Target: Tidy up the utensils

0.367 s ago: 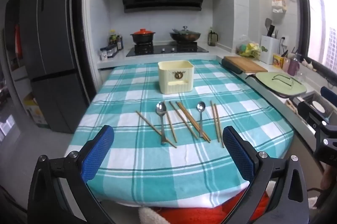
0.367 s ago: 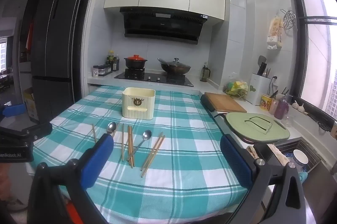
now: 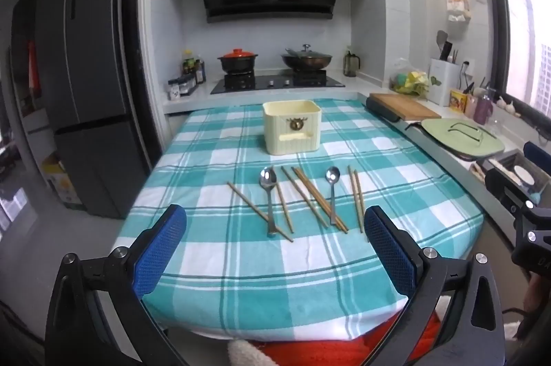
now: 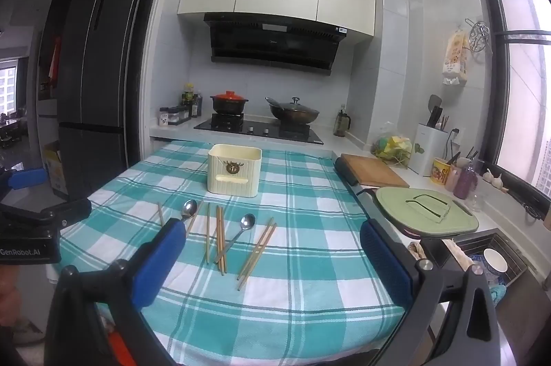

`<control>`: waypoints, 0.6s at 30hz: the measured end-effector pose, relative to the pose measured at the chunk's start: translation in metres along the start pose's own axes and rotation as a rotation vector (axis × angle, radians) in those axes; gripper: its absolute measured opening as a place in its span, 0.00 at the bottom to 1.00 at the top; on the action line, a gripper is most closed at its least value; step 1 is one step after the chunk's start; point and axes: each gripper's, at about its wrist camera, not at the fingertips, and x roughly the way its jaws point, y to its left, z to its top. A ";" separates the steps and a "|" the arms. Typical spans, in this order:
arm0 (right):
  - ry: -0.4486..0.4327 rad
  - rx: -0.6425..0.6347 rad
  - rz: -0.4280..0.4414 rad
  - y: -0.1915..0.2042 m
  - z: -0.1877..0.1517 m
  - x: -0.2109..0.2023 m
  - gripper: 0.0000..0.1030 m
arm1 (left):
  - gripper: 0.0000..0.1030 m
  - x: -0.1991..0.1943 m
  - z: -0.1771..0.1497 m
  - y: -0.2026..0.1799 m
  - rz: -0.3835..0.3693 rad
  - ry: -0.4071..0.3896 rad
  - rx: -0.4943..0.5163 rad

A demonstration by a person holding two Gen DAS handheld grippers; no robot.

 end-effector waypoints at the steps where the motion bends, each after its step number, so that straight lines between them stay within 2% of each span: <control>1: 0.000 0.002 0.001 0.000 0.000 0.000 1.00 | 1.00 0.000 0.000 0.001 0.001 0.002 -0.002; 18: 0.029 0.013 0.008 0.000 -0.002 0.007 1.00 | 1.00 0.008 -0.005 0.001 0.010 0.008 0.000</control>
